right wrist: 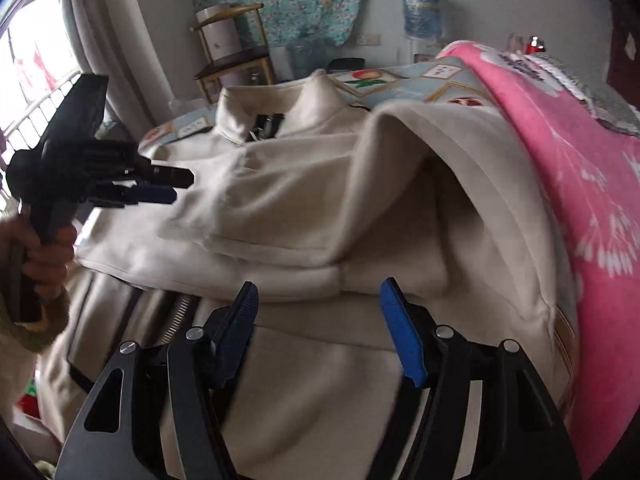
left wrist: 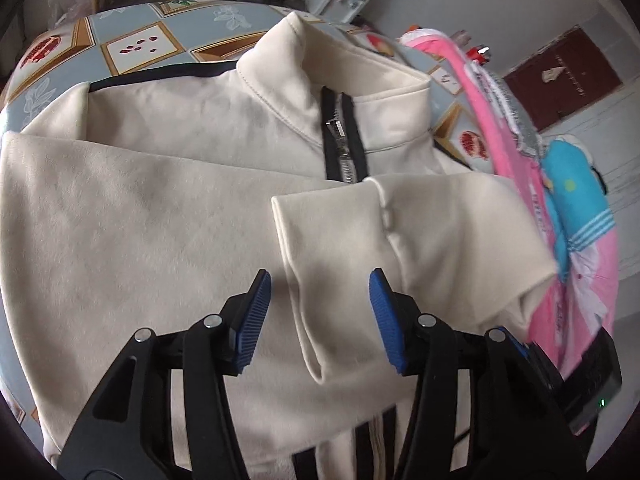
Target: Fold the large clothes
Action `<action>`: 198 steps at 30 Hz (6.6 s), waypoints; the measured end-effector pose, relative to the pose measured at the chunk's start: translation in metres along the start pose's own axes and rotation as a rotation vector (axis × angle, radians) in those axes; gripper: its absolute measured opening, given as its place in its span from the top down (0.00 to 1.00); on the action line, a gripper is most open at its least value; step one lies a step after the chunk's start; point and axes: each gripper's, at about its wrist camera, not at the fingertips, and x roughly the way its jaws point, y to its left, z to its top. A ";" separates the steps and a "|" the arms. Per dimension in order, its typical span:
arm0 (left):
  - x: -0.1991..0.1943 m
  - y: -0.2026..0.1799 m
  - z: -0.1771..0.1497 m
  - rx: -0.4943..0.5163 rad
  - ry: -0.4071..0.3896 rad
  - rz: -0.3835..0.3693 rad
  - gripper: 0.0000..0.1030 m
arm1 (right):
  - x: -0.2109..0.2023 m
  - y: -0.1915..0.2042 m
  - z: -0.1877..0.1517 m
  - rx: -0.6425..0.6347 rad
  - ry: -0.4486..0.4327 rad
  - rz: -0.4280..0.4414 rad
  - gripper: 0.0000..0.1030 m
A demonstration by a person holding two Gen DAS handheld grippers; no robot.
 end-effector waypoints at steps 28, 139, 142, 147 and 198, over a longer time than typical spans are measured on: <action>-0.113 0.087 -0.050 -0.059 -0.185 0.171 0.98 | 0.019 -0.141 0.074 0.459 0.080 0.223 0.49; -0.097 0.059 -0.093 0.160 -0.172 0.308 0.52 | 0.020 -0.003 0.029 -0.070 0.147 -0.119 0.46; -0.120 0.058 -0.109 0.171 -0.209 0.332 0.48 | -0.007 -0.009 0.015 -0.049 0.130 -0.100 0.46; -0.168 0.068 -0.158 0.136 -0.264 0.350 0.46 | -0.058 -0.024 -0.019 0.017 0.079 -0.058 0.31; -0.230 0.078 -0.355 -0.014 -0.298 0.160 0.96 | -0.165 -0.066 -0.184 0.312 0.088 0.012 0.95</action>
